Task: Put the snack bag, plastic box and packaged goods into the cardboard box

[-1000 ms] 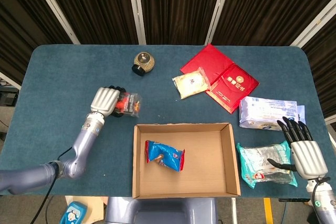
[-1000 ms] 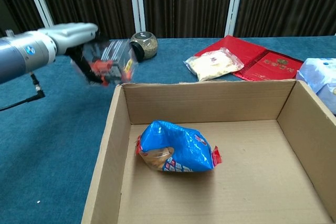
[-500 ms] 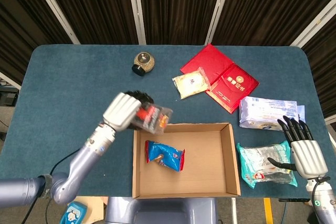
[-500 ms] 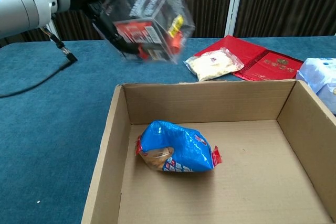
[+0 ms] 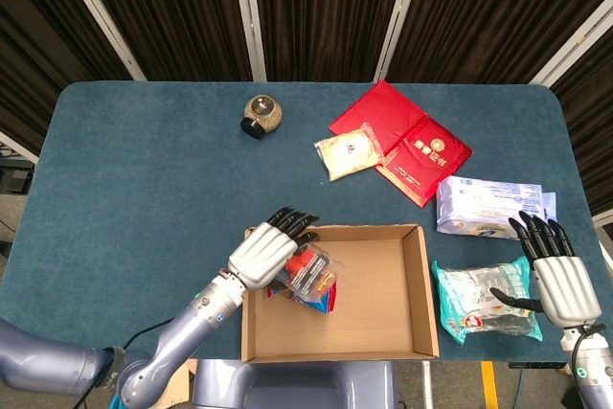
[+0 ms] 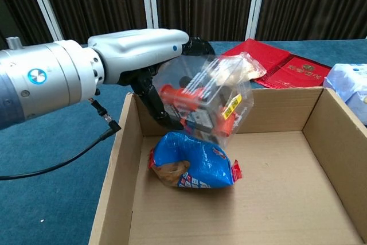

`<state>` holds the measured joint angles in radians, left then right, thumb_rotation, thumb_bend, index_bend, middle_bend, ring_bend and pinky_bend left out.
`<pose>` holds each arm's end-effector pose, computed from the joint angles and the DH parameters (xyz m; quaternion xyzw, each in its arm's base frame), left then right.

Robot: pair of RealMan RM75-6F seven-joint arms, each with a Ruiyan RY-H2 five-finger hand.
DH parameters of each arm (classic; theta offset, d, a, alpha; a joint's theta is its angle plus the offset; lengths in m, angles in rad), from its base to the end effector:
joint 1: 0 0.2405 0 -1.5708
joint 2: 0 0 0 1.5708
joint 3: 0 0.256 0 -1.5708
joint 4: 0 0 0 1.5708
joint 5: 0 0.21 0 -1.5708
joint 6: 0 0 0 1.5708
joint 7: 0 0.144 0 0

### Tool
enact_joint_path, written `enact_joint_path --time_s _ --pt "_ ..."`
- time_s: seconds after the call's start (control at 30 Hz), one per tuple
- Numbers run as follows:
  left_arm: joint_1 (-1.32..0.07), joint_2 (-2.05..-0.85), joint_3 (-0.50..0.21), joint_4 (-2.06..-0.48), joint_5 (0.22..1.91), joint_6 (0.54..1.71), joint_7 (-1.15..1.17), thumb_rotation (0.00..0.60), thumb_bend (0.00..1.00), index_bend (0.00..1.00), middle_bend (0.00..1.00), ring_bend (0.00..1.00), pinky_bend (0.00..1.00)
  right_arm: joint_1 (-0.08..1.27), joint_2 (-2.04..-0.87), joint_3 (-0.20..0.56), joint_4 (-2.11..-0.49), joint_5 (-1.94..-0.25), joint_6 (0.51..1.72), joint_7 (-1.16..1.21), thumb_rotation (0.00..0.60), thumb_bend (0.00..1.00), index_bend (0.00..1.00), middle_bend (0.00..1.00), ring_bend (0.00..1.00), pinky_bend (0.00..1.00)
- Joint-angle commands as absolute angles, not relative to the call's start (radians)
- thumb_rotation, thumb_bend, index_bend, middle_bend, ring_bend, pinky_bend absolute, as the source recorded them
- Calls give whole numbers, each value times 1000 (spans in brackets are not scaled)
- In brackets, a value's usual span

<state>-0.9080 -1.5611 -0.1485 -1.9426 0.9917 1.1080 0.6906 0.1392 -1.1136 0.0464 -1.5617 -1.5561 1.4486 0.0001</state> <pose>-0.0213 0.2683 -0.0195 -0.7976 -0.3171 -0.4144 0.3024 -0.3064 -0.1977 0.1574 0.6369 -0.3532 0.3858 0.5663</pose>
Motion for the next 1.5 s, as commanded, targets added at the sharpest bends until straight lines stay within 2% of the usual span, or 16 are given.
enact_joint_path --time_s 0.03,0.2,0.43,0.67,0.87,1.0,1.23,1.5 --pt "-908 -1567 -160 -1938 978 1126 694 600 42 75 0 0 0 139 -1114 46 -1560 -1555 1447 0 600 13 0 0 0 14" --pt "-881 -1503 -154 -1972 992 1162 691 600 42 84 0 0 0 139 -1113 46 -1561 -1554 1446 0 600 13 0 0 0 14" --pt "-762 -1306 -87 -2042 1080 1231 588 600 43 88 0 0 0 139 -1112 42 -1564 -1558 1443 -7 600 14 0 0 0 14" --pt "-572 -1120 23 -2042 1234 1375 419 600 41 90 0 0 0 141 -1111 34 -1575 -1559 1430 -34 600 13 0 0 0 14" --pt "-427 -1037 115 -1991 1354 1472 282 600 43 87 0 0 0 146 -1101 25 -1590 -1557 1405 -65 600 13 0 0 0 14" --pt "-351 -1011 153 -1942 1408 1520 219 600 42 79 0 0 0 160 -1059 -7 -1642 -1554 1334 -101 600 13 0 0 0 14" --pt "-300 -993 140 -1900 1439 1533 130 600 39 59 0 0 0 214 -1030 -47 -1690 -1554 1187 -220 600 3 0 0 0 14" --pt "-284 -992 113 -1886 1465 1519 101 600 39 59 0 0 0 270 -1112 -37 -1658 -1472 1060 -345 600 2 16 0 0 14"
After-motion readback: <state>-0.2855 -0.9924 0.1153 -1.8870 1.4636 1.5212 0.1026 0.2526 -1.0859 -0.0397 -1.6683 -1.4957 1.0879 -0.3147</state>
